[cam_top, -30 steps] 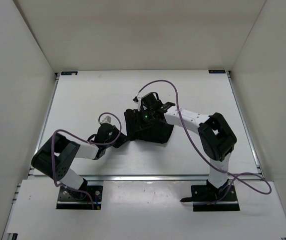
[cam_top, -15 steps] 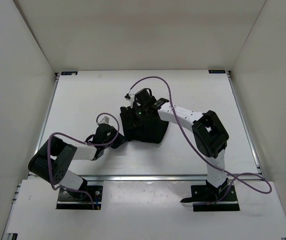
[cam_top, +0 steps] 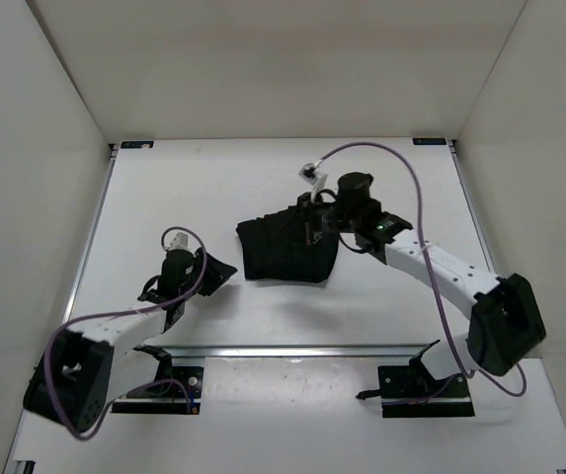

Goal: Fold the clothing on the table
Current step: Fold the skirt

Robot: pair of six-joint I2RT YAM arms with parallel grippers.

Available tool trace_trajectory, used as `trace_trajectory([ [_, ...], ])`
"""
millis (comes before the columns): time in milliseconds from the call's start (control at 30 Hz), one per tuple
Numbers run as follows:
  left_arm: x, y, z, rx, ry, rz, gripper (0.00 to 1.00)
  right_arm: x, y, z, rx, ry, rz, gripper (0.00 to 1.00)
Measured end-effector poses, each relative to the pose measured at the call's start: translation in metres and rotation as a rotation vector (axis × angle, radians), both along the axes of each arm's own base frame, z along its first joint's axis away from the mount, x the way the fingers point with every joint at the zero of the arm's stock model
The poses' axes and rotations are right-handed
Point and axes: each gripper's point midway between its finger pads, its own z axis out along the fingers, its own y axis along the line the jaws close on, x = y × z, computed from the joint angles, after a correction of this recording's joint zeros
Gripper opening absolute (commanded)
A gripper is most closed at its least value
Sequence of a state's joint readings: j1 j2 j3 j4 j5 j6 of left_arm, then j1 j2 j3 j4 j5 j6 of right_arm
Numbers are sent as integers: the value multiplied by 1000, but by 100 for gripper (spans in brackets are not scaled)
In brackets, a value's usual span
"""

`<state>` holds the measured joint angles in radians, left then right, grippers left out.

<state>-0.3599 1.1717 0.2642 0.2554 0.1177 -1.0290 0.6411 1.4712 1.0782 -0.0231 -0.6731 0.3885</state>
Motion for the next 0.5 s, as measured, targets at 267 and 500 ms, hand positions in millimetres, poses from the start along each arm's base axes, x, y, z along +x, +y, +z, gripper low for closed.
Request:
trace_trajectory([
  [267,-8,25,59,21,-132,-45,99,17,-47,-19,14,16,-158,0],
  [500,18,5,104,222,-70,-347,99,28,-90,-55,-118,144,-298,0],
])
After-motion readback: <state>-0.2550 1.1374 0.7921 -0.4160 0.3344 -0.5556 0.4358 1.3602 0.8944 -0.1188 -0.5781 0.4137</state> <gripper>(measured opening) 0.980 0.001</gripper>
